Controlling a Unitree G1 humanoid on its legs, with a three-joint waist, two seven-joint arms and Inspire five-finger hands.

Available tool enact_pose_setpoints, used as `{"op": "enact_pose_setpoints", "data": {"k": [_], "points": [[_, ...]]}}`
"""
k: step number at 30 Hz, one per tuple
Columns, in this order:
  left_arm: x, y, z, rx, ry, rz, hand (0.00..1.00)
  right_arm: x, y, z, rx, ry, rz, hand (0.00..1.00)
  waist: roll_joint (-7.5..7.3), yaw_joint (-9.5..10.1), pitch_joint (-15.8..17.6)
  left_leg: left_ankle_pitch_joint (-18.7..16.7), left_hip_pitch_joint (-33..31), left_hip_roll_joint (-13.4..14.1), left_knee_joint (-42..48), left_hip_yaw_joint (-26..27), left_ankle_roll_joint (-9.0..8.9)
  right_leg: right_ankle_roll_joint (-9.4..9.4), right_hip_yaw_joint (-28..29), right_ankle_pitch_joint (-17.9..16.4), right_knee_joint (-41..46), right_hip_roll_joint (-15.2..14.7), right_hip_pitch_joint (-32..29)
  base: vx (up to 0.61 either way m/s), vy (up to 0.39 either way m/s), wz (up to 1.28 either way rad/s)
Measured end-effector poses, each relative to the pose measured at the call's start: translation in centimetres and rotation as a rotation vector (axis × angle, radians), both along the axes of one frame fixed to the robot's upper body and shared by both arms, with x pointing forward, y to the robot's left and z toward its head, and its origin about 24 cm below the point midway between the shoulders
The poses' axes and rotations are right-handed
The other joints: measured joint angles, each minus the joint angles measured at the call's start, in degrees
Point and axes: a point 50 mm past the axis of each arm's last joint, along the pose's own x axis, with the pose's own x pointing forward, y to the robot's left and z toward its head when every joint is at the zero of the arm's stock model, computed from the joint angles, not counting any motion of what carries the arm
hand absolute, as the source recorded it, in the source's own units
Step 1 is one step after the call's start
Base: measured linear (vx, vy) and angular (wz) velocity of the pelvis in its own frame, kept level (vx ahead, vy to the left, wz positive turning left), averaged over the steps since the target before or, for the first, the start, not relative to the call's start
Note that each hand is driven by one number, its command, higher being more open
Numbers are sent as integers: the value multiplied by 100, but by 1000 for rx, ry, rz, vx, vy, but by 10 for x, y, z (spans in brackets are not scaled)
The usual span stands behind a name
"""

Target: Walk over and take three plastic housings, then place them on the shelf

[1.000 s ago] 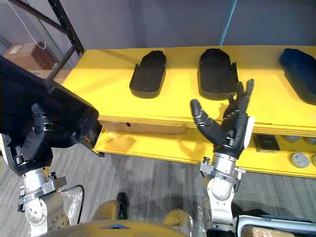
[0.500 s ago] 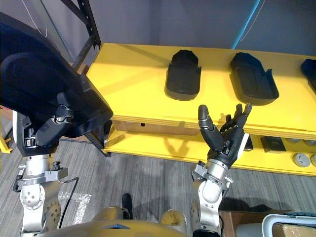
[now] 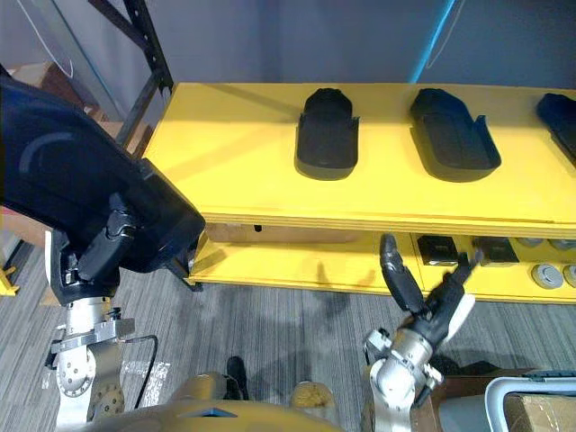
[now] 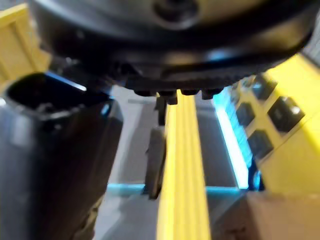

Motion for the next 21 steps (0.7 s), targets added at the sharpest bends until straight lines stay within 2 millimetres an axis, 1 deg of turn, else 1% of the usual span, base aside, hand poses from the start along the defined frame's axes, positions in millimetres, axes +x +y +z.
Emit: {"op": "enact_pose_setpoints", "data": {"k": [1,3,4,5,6,7,8,9,10,11,12,13,14,16,17,18,19,20,21], "points": [[0,0,0,5,3,4,0,-6,-3,-5,22,20,-27,100,23,16,16,-68,-16,66,166,18,-7,-17,34,-48,79,25,-1,17,31,-28],[0,0,-1,18,17,5,0,-28,-11,-28,59,143,-95,100,31,76,19,-97,-100,193,585,168,-35,-17,164,-145,312,29,-46,19,0,-28],[0,0,-1,17,21,4,0,-32,-12,-32,66,172,-103,100,32,81,18,-88,-87,190,569,204,-49,-4,199,-150,359,9,-69,6,8,-17],[1,0,-2,18,33,-6,0,-39,-15,-39,77,218,-115,100,-16,29,-2,25,-53,77,397,227,-150,21,185,-129,355,-131,-83,0,0,0],[1,-1,-3,18,41,-12,0,-42,-17,-41,88,240,-118,100,-140,-14,13,4,-2,40,350,282,-84,61,157,-92,348,-246,-103,13,40,-8],[2,-2,-4,22,50,-24,0,-46,-19,-45,129,260,-119,100,-101,2,-15,-171,100,358,404,578,59,68,157,-13,344,-312,-99,42,52,-9],[2,-4,-6,27,63,-39,0,-51,-23,-50,153,283,-125,100,-70,-45,-55,-170,261,751,247,657,-90,78,170,4,343,-374,-43,52,67,-11],[3,-5,-6,39,65,-44,0,-54,-25,-53,160,308,-125,100,-56,-60,-88,-112,329,892,95,618,-160,87,186,8,356,-428,-46,59,145,-1],[4,-8,-5,75,63,-64,0,-61,-30,-61,175,376,-124,100,-49,-54,-125,133,459,1018,-237,450,-206,123,248,27,362,-568,-43,52,234,-2],[5,-9,-4,108,66,-73,0,-69,-37,-69,201,437,-126,100,-4,-40,-162,576,546,1124,-500,275,-163,193,324,55,349,-708,-49,50,269,-6],[5,-9,-5,113,72,-75,0,-72,-40,-72,223,452,-136,100,52,-36,-195,886,599,1165,-576,225,-130,283,384,62,345,-755,-57,44,307,-11],[6,-8,-6,125,85,-69,0,-76,-43,-77,252,474,-156,100,105,-38,-239,986,661,1073,-624,175,-426,449,459,41,344,-852,-76,33,352,-15],[6,-4,-8,141,114,-61,0,-80,-43,-86,307,506,-183,100,107,-69,-307,786,726,915,-676,321,-687,602,552,128,287,-1049,-93,26,368,-13],[10,4,-6,174,135,-62,0,-87,-29,-101,394,574,-190,100,89,-75,-378,511,814,678,-811,428,-933,815,595,284,104,-1297,-59,-13,379,-6],[12,8,-6,193,153,-65,0,-90,-15,-112,468,625,-172,100,30,-83,-388,447,856,536,-909,474,-868,802,628,491,-19,-1421,-46,-73,399,-15],[14,11,-8,206,171,-70,0,-93,-1,-122,533,676,-150,100,37,-42,-401,440,965,455,-1134,532,-853,748,663,780,-173,-1445,-42,-89,296,-22],[14,14,-9,214,183,-70,0,-94,6,-127,559,711,-131,100,31,-31,-401,450,1037,428,-1274,588,-841,727,661,919,-246,-1446,-45,-91,246,-34],[13,20,-12,230,213,-66,0,-97,20,-135,615,767,-101,100,-9,-30,-427,528,1140,372,-1535,692,-827,696,616,1144,-375,-1448,-68,-94,187,-28],[13,25,-14,239,236,-66,0,-103,24,-139,655,793,-105,100,-64,-67,-505,605,1152,309,-1759,741,-838,678,479,1280,-490,-1472,-120,-88,152,-23]]}}
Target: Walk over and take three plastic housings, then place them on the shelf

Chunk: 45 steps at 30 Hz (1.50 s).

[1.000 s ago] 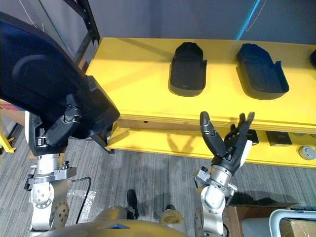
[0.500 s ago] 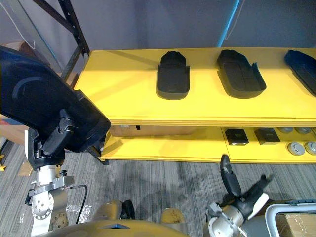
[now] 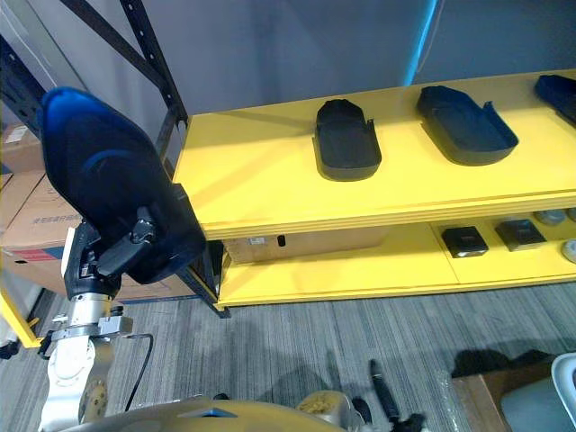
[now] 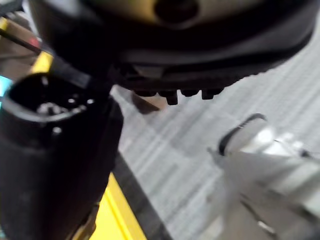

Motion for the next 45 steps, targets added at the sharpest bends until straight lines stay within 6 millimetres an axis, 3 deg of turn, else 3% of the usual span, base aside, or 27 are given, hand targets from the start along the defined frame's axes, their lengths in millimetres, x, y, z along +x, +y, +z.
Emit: {"op": "enact_pose_setpoints", "data": {"k": [4,7,9,13,17,21,27,30,38,43,44,45], "points": [[4,7,0,-41,25,-53,0,-21,5,-7,46,114,64,100,-143,-153,-124,281,-36,-22,-449,-20,-21,45,-429,120,-312,73,-25,-39,2,4],[32,3,3,-108,29,-164,0,-37,1,-9,85,176,137,100,-61,-196,-116,646,-31,157,-825,-104,-131,51,-588,111,-453,346,-39,-27,-88,15],[48,3,8,-152,27,-220,0,-35,-8,-8,89,163,162,100,10,-282,-57,827,-58,238,-962,-100,-176,110,-584,70,-557,454,-81,-59,-74,-8],[83,-3,25,-230,12,-355,0,-21,-39,-2,67,114,199,100,319,-462,155,959,-54,374,-958,38,-152,130,-388,48,-562,607,-231,-70,-50,-25],[109,-4,55,-227,-75,-408,0,-12,-44,0,84,67,196,100,268,-610,303,962,59,382,-958,142,-150,137,-236,47,-530,625,-246,-52,8,-18],[129,12,75,-174,-72,-325,0,-12,-35,-4,145,51,219,100,194,-636,451,959,65,365,-956,286,-154,147,-61,52,-433,620,-417,-28,17,-18],[145,43,75,-196,12,-121,0,-7,-28,-6,203,38,279,100,175,-772,819,970,37,352,-952,394,-143,160,100,6,-214,616,-641,-4,7,-10],[149,52,89,-202,-23,-62,0,-4,-22,-7,224,36,315,100,102,-777,972,974,-124,374,-794,374,-141,147,137,-118,48,600,-854,4,-9,0],[151,65,118,-226,-113,-21,0,28,-20,-1,199,-52,410,100,28,-748,1353,906,-391,475,-508,344,-174,119,162,-314,452,610,-1155,-9,-19,2],[153,67,125,-242,-121,-14,0,34,-22,2,190,-62,425,100,28,-701,1396,884,-503,506,-475,344,-193,99,160,-379,599,617,-1310,-10,-11,1],[155,67,128,-247,-116,-20,100,34,-22,2,192,-66,422,100,25,-677,1405,882,-539,515,-448,345,-196,96,159,-399,643,615,-1346,0,0,0],[155,67,128,-250,-112,-19,100,35,-22,2,193,-70,420,100,23,-664,1426,878,-541,523,-431,347,-198,93,158,-401,645,617,-1346,0,0,0]]}}
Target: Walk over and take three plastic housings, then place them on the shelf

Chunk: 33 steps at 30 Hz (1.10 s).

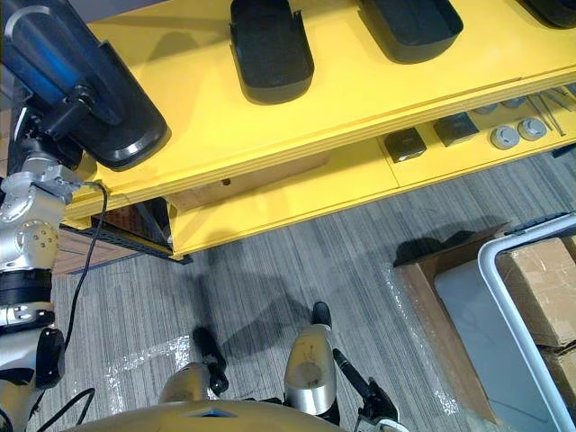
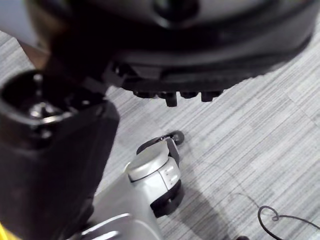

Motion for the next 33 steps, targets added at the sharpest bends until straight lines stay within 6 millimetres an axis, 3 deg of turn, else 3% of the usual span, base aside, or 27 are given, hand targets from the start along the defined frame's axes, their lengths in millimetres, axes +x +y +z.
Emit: {"op": "enact_pose_setpoints", "data": {"k": [7,26,33], "points": [[3,3,-9,1,60,-3,100,12,1,5,1,-56,9,100,3,70,139,-82,-127,50,140,16,-21,-12,4,-29,65,15,-109,0,-2,-1],[17,-5,37,353,60,160,100,15,5,6,28,-84,-3,100,-71,76,302,-368,-380,250,759,102,-36,-17,57,-24,108,72,-180,0,-2,-2],[18,-7,56,452,34,264,100,4,9,5,55,-87,-27,100,-72,46,302,-416,-278,347,945,161,-62,-23,101,-19,105,128,-71,10,-8,-7]]}}
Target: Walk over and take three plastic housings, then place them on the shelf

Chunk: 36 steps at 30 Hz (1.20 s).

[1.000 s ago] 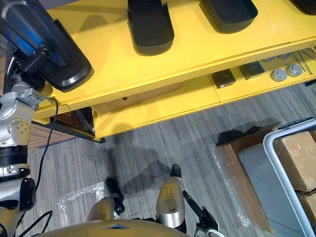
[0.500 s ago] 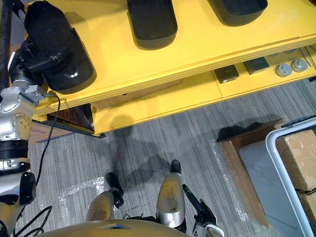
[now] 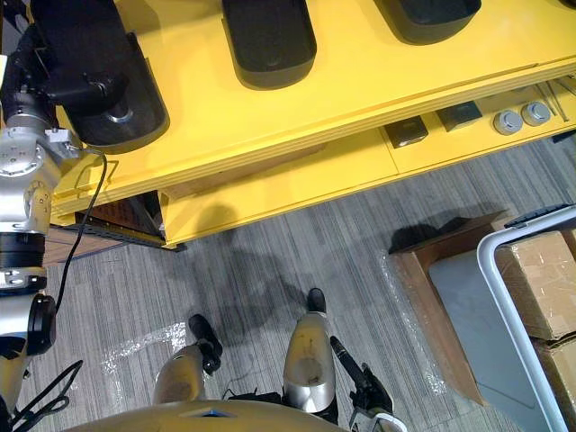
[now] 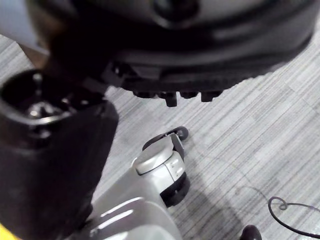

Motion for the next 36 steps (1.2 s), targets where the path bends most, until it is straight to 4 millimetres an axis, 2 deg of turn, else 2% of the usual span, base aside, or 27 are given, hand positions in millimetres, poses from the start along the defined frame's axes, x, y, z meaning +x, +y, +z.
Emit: {"op": "enact_pose_setpoints", "data": {"k": [7,14,19,21,23,24,25,27,29,31,33,35,36], "points": [[4,-2,15,104,6,46,100,-2,1,0,15,-4,0,100,-2,-129,1,-124,116,23,101,73,-6,-1,76,14,-35,13,90,-8,-2,-7],[9,7,-3,90,119,90,100,-10,6,-5,45,26,-2,100,-3,-209,0,-235,197,95,202,179,-8,-1,131,158,-240,78,204,-16,6,-10],[7,5,4,102,39,103,100,-13,6,-6,32,7,-30,100,-2,-270,0,-258,256,93,196,180,-7,7,129,172,-312,84,287,0,0,0],[5,-3,15,133,-78,98,100,-16,5,-5,7,-19,-66,100,1,-291,-3,-258,397,88,190,176,-8,7,128,171,-321,85,425,15,-2,-3],[-4,-18,44,149,-285,50,100,-15,3,-4,-18,-50,-88,100,1,-296,-4,-260,484,78,175,168,-9,7,128,171,-354,86,513,6,-2,-2],[-13,-28,63,148,-416,4,100,-13,1,-2,-31,-70,-92,100,13,-307,-13,-260,504,74,173,135,-9,8,109,171,-432,86,592,0,0,0],[-19,-33,72,166,-478,-17,100,-12,0,-1,-39,-82,-96,100,19,-307,-19,-260,521,73,170,126,-9,10,108,173,-458,90,615,0,0,0],[-44,-50,98,232,-691,-98,100,-7,-4,2,-69,-125,-104,100,71,-317,-68,-259,711,52,55,95,-10,20,104,183,-584,106,811,41,-7,-6],[-58,-62,108,255,-805,-156,100,-2,-7,6,-99,-159,-100,100,160,-310,-257,-259,802,17,-75,85,-10,38,77,199,-711,108,922,64,2,1],[-71,-69,112,270,-890,-199,100,11,-7,13,-143,-214,-56,100,253,-307,-453,-258,898,-17,-183,77,-12,65,74,247,-830,107,1021,77,13,-2],[-79,-74,109,282,-932,-235,100,31,-3,25,-191,-291,11,100,298,-310,-657,-257,1014,-46,-280,81,-12,75,67,278,-960,104,1148,60,21,-4],[-85,-79,98,292,-943,-279,100,62,4,49,-241,-445,61,100,320,-307,-907,-234,1106,-75,-385,76,-29,89,34,356,-1125,103,1284,44,12,0],[-86,-80,95,288,-941,-287,100,70,5,57,-256,-493,64,100,331,-296,-951,-217,1142,-88,-450,70,-31,100,30,387,-1141,104,1293,19,9,4]]}}
